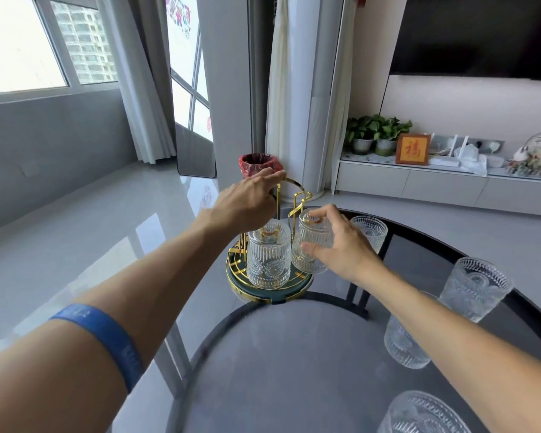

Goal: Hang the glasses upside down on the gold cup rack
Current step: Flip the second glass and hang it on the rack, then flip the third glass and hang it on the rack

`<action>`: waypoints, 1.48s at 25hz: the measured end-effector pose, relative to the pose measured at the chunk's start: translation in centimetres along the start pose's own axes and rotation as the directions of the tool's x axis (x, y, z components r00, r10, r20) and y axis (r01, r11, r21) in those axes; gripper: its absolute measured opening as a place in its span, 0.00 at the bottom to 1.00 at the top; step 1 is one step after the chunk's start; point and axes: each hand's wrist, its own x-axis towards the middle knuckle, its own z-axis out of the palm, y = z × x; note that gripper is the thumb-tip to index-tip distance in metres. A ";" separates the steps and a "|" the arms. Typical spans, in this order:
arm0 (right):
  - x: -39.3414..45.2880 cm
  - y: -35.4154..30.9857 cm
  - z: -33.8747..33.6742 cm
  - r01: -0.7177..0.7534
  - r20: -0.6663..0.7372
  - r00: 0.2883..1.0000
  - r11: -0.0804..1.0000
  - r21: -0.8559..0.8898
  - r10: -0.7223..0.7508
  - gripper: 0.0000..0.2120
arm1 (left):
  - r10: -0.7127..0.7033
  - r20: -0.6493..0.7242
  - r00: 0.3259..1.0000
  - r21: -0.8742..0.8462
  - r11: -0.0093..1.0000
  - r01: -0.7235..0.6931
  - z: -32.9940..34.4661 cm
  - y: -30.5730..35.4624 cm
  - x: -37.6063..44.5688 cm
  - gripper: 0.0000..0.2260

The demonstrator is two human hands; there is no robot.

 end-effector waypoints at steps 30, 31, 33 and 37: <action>-20.1 -1.4 -8.5 -0.323 -0.175 0.900 0.881 0.346 0.399 0.14 | 0.095 0.108 0.990 -0.304 0.951 -0.058 9.0 18.6 -20.7 0.35; -20.2 -1.6 -8.2 -0.306 -0.205 0.907 0.910 0.280 0.368 0.16 | 0.076 0.064 0.995 -0.337 0.940 -0.050 8.2 18.2 -20.4 0.33; -19.8 -2.5 -7.6 -0.253 -0.254 0.918 0.943 0.217 0.304 0.17 | 0.031 -0.042 0.999 -0.427 0.903 -0.046 6.0 17.2 -19.6 0.31; -17.6 -5.1 -7.2 -0.393 -0.104 0.857 0.770 0.503 0.506 0.21 | -0.025 -0.270 0.962 -0.557 0.819 -0.135 1.3 15.1 -17.2 0.31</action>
